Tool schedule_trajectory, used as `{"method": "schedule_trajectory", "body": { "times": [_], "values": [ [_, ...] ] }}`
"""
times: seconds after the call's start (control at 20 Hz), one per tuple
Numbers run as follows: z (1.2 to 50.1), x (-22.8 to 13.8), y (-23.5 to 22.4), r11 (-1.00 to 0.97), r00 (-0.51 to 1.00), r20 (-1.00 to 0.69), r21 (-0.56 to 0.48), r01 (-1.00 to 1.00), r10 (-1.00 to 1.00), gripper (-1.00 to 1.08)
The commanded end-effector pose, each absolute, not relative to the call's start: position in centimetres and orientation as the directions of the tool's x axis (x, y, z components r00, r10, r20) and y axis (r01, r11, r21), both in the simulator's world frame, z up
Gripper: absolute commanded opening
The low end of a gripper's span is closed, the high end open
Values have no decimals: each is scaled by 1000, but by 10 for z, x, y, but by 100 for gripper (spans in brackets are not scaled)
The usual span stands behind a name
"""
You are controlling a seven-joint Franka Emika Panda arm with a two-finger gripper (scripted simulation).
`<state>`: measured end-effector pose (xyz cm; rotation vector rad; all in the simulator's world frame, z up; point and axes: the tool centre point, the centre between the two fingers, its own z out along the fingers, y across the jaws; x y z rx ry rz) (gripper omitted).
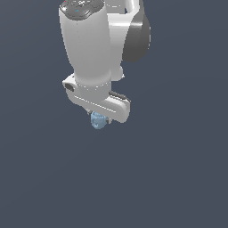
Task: Pick up the object and move it to a goal position.
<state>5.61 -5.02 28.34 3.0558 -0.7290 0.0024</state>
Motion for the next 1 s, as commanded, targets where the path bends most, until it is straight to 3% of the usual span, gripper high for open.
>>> {"method": "schedule_trajectory", "body": {
  "times": [0.0, 0.45, 0.95],
  "values": [
    [306, 61, -56, -892, 892, 0, 0, -451, -451, -100],
    [354, 73, -67, -893, 893, 0, 0, -451, -451, -100],
    [368, 78, -71, -893, 893, 0, 0, -450, -450, -100]
  ]
}}
